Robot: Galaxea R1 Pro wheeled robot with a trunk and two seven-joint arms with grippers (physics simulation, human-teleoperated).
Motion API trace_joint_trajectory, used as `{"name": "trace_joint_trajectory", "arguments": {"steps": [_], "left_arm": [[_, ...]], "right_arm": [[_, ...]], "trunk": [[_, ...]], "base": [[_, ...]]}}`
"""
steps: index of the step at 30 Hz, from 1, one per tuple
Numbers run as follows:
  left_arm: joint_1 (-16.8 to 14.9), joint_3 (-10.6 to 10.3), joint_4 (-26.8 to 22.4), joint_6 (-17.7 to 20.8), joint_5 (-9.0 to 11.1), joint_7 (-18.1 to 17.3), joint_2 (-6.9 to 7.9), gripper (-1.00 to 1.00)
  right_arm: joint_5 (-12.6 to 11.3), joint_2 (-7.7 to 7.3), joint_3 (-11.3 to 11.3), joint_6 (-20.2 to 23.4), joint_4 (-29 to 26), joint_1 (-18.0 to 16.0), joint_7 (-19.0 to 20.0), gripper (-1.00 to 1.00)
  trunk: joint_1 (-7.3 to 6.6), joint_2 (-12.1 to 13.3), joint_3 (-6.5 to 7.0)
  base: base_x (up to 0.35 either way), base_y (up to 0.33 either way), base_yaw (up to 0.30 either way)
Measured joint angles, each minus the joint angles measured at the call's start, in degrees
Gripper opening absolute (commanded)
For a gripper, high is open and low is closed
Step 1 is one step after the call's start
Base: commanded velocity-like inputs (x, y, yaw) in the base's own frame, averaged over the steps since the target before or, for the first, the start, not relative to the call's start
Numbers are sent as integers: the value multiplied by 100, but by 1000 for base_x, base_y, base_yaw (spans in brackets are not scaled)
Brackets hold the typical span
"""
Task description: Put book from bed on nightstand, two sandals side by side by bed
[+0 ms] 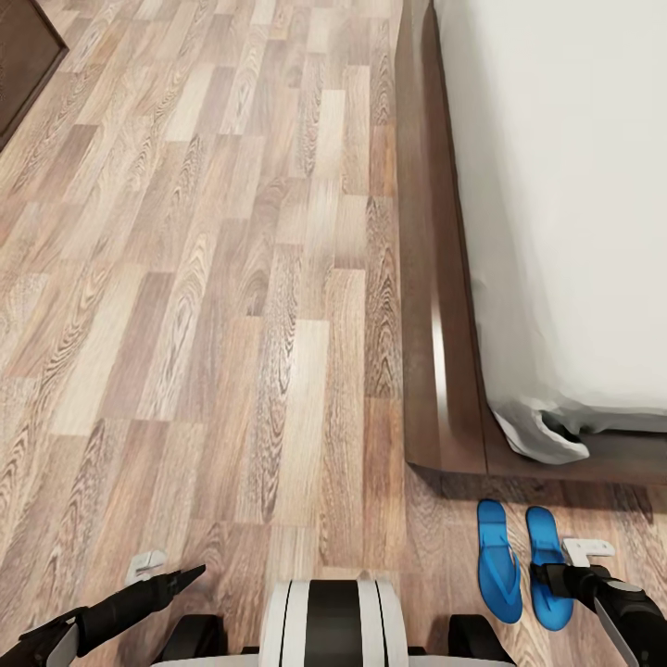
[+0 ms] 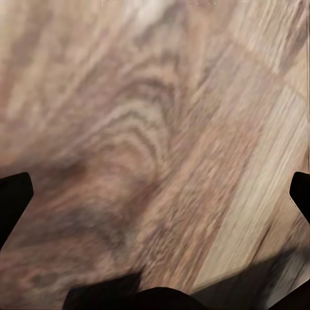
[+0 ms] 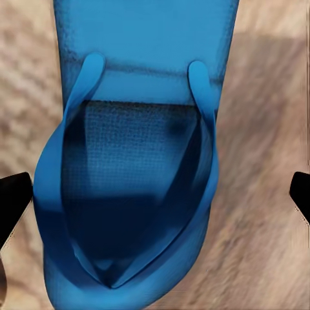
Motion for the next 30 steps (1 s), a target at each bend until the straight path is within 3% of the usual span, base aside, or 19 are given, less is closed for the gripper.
{"name": "trace_joint_trajectory", "arguments": {"steps": [30], "left_arm": [[0, -9, 0, 0, -3, 8, -6, 100]], "right_arm": [[-7, -30, 4, 7, -145, 3, 8, 100]], "trunk": [[-77, 40, 665]], "base": [[0, 0, 0]]}}
